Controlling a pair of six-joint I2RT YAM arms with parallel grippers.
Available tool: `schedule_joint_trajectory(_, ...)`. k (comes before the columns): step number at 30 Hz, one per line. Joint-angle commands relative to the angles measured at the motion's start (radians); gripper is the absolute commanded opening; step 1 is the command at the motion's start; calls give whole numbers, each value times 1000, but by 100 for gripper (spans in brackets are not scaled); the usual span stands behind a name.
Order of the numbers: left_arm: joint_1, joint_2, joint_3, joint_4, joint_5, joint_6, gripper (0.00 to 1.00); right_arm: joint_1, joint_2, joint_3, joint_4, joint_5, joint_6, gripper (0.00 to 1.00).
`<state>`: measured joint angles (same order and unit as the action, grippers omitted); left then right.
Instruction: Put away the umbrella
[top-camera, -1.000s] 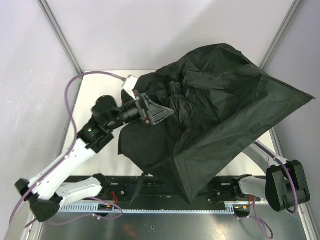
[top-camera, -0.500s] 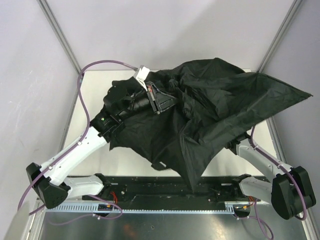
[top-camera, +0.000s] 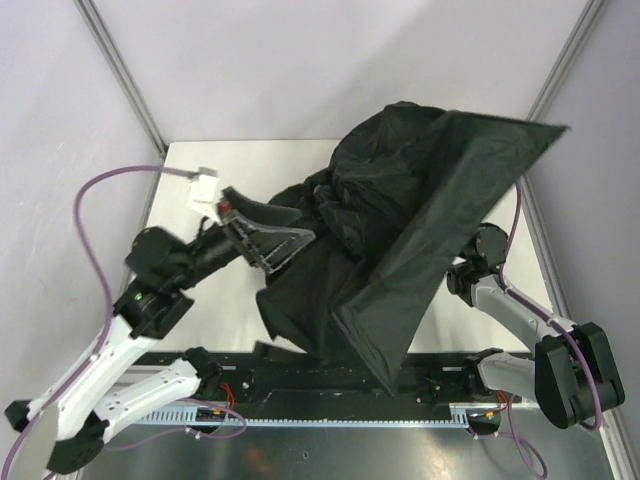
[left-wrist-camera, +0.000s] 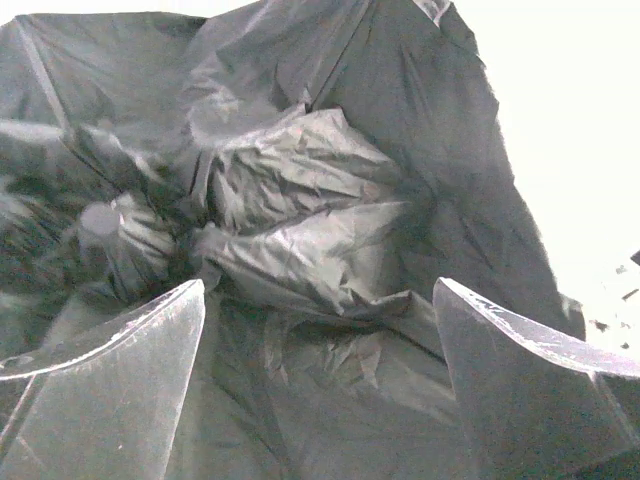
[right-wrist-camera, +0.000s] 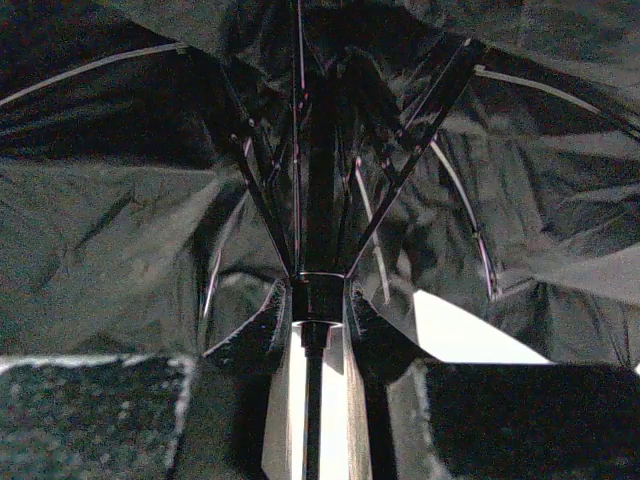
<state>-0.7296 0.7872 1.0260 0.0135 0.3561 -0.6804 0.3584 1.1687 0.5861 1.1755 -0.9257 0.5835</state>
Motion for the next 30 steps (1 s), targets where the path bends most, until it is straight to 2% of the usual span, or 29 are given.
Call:
schedule_joint_trajectory(1, 9, -77, -9, -81, -263, -14, 99, -11, 1, 17, 191, -17, 68, 0)
schedule_joint_trajectory(5, 9, -57, -15, -90, -339, -57, 99, -12, 11, 17, 236, -5, 104, 0)
schedule_joint_trajectory(13, 21, 104, -18, -79, -241, -151, 100, 16, 33, 17, 250, 15, 120, 0)
schedule_joint_trajectory(15, 31, 146, -13, -42, -190, -153, 100, 25, 43, 17, 263, 11, 125, 0)
schedule_joint_trajectory(18, 34, 208, -18, 101, -80, -169, 100, 29, 52, 17, 276, 10, 132, 0)
schedule_joint_trajectory(22, 41, 285, -1, 137, -54, -165, 99, 39, 51, 17, 282, 2, 138, 0)
schedule_joint_trajectory(23, 43, 299, 5, 141, -56, -159, 97, 41, 50, 17, 284, -2, 142, 0)
schedule_joint_trajectory(26, 55, 334, 37, 147, -67, -130, 67, 45, 56, 17, 298, -25, 162, 0)
schedule_joint_trajectory(29, 68, 348, 72, 150, -75, -83, 21, 49, 55, 6, 289, -41, 175, 0)
schedule_joint_trajectory(30, 71, 345, 81, 151, -82, -69, 10, 48, 47, 0, 260, -40, 170, 0)
